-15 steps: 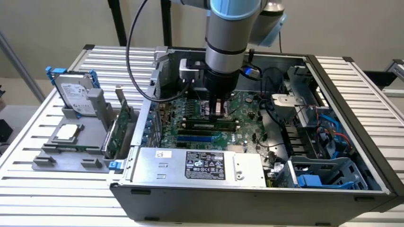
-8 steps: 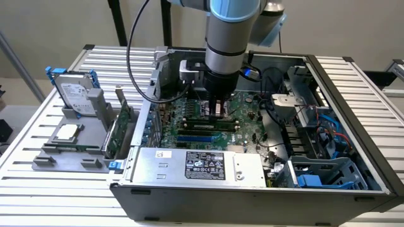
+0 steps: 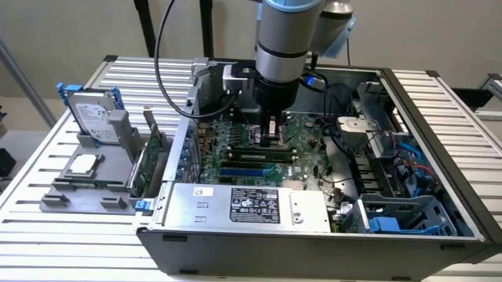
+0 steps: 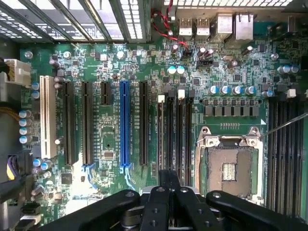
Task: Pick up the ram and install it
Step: 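Press down the ram until it locks into place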
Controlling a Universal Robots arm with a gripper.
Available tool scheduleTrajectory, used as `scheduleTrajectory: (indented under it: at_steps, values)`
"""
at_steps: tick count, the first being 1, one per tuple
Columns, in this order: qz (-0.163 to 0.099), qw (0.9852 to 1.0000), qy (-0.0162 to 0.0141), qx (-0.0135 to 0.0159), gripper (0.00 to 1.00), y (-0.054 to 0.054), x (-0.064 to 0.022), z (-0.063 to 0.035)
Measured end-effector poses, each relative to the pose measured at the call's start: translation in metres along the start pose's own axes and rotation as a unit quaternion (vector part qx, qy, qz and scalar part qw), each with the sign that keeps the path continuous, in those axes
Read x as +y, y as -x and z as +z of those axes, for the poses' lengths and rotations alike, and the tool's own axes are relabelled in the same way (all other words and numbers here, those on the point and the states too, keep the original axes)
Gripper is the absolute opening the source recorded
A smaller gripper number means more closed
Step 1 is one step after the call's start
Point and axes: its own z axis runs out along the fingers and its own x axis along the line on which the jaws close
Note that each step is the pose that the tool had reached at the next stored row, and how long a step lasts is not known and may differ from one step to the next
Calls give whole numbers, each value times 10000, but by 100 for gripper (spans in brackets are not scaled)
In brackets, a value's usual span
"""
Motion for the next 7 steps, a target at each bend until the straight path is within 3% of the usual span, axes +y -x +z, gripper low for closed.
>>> scheduleTrajectory:
  at_steps: [7]
  values:
    - [0,10000,0,1,0,0,0,-1]
